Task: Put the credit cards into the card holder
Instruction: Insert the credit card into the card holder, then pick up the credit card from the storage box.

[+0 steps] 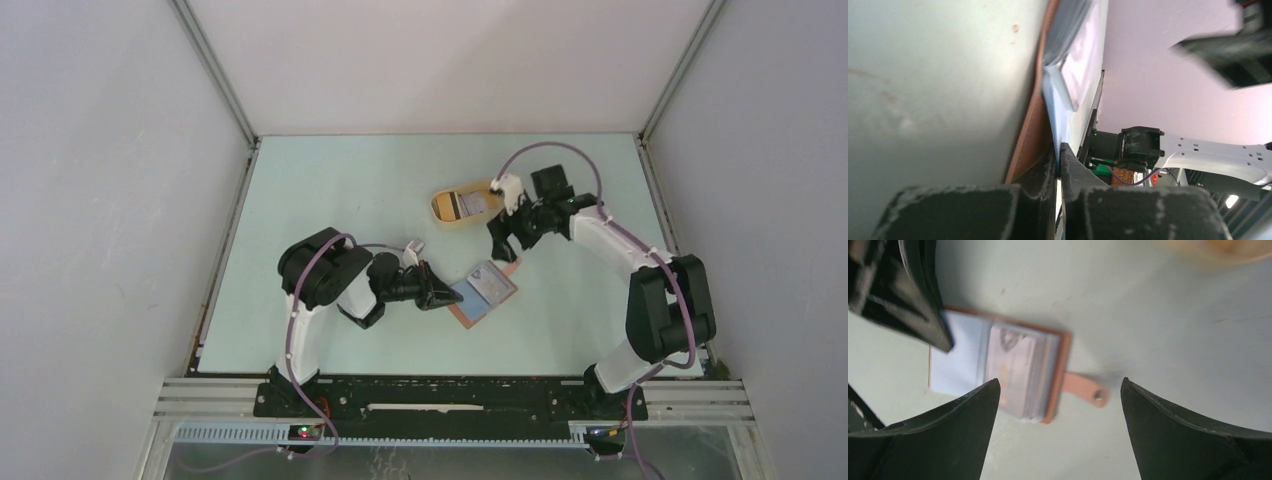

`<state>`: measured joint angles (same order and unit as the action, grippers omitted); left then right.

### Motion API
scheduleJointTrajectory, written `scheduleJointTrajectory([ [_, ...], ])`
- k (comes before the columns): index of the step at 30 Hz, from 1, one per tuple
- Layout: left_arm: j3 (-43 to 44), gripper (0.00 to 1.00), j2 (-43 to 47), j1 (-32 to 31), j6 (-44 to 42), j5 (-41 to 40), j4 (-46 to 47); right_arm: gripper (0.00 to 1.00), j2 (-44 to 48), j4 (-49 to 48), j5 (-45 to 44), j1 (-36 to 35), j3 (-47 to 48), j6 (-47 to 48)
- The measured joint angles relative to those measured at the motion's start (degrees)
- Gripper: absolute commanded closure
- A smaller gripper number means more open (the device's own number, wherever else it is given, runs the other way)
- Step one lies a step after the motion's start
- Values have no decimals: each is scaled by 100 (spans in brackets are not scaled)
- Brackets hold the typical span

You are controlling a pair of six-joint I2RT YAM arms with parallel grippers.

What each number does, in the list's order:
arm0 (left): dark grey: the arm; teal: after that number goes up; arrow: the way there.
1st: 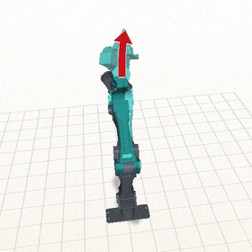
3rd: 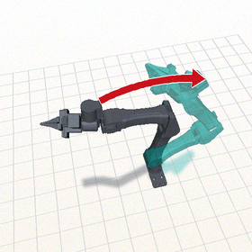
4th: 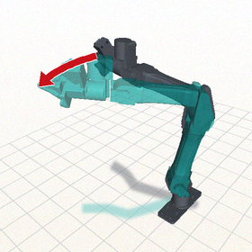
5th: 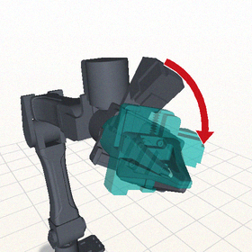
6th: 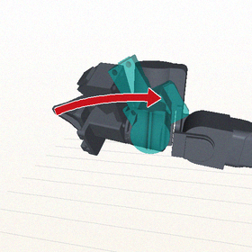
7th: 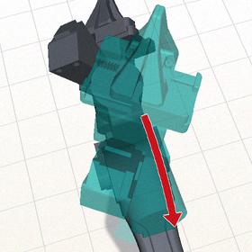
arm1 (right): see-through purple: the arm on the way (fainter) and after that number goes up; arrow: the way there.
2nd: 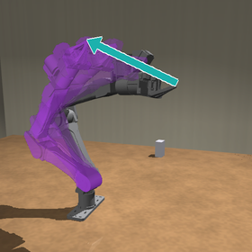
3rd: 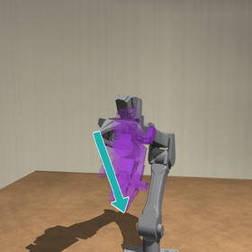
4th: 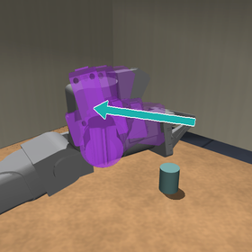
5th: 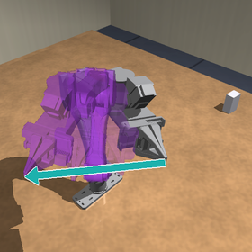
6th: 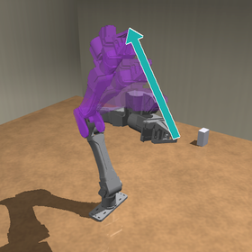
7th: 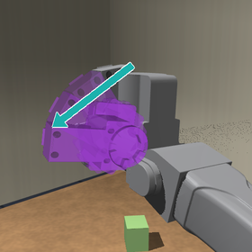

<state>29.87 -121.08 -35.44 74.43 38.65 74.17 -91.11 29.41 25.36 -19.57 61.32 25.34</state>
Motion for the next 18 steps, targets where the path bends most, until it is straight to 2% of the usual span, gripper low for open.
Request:
scheduleJointTrajectory([
  [4, 0, 78, 149, 2, -199, 9, -575, 0, 2, 131, 216, 501, 909, 46],
  [6, 2, 73, 402, 11, -391, -9, -966, 11, -149, 234, 245, 667, 1578, 31],
  [8, 13, 67, 734, 11, -675, -92, -1499, 1, -651, 678, 481, 756, 2621, 140],
  [11, 63, 58, 1226, 20, -1134, -280, -2387, 0, -1757, 1204, 1093, 782, 4284, 151],
  [14, 133, 53, 1823, 50, -1665, -586, -3438, 4, -2514, 1419, 1718, 780, 4894, -184],
  [18, 302, 50, 2463, 107, -2352, -1047, -4701, 9, -3342, 1657, 2293, 765, 5351, -870],
])
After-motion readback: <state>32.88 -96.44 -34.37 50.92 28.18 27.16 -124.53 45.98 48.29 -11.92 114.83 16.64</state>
